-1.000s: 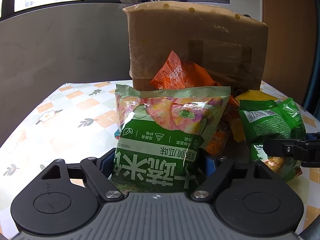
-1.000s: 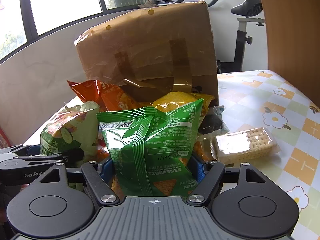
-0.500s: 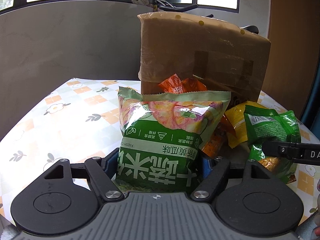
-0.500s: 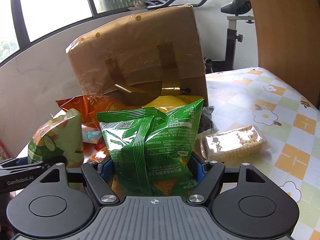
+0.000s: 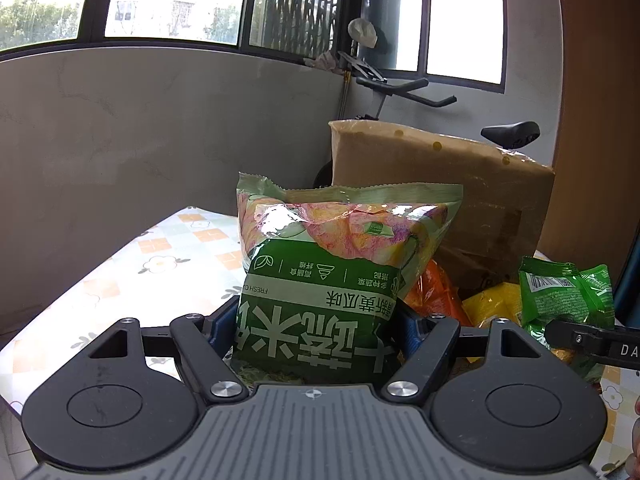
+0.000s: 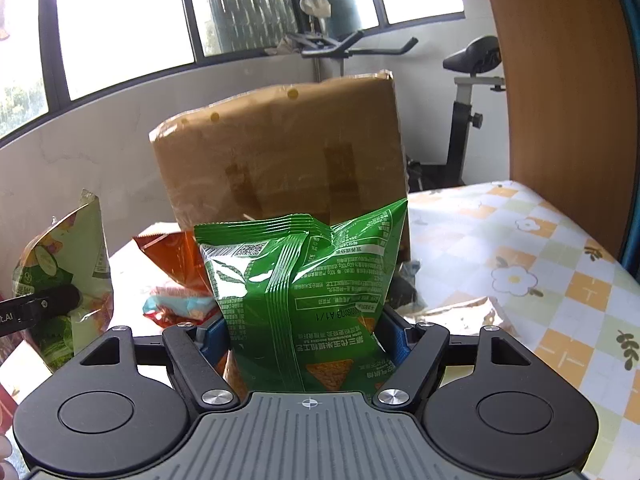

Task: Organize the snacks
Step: 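Lift the rice cracker bag with left tool while right tool lifts green chip bag over box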

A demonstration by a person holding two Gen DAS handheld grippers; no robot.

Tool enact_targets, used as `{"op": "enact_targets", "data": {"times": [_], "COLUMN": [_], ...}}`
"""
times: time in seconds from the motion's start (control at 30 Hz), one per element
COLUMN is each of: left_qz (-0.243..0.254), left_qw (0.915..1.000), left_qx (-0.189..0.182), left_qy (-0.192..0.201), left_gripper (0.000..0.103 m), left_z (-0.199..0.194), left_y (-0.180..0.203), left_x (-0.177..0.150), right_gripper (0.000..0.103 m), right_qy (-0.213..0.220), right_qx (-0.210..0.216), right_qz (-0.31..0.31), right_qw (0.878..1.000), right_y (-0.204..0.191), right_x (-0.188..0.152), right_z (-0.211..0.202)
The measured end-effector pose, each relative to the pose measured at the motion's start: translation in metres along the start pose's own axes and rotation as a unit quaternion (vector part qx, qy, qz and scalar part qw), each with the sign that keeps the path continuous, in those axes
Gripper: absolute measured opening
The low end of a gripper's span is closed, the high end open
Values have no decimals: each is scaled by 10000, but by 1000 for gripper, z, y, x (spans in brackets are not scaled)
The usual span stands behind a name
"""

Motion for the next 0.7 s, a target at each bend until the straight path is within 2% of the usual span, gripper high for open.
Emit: {"op": "enact_targets", "data": {"times": [0.33, 0.7], "left_qz": [44, 62], "left_qw": [9988, 9936], "left_qx": [46, -112], "left_qy": [481, 1120], "left_gripper": [78, 79], "left_z": [-8, 17], "left_y": [-3, 11], "left_x": [33, 101], "right_gripper": [70, 70], "right_qy": [797, 1601], "right_qx": [-28, -24], "right_qz": [-98, 15], "right_qw": [9968, 9871], "right_y": [9, 24], "right_x": [42, 128], "right_z": [-21, 3]}}
Point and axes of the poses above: each gripper's, at about its wrist camera, not at the fingertips, and z roughly the way its jaws point, y to its right, x to its top, the point moved 3 cm from there along z, roughly the way its jaws point, and after that the axes turned 9 degrees about -x, right-handed, at the moved point
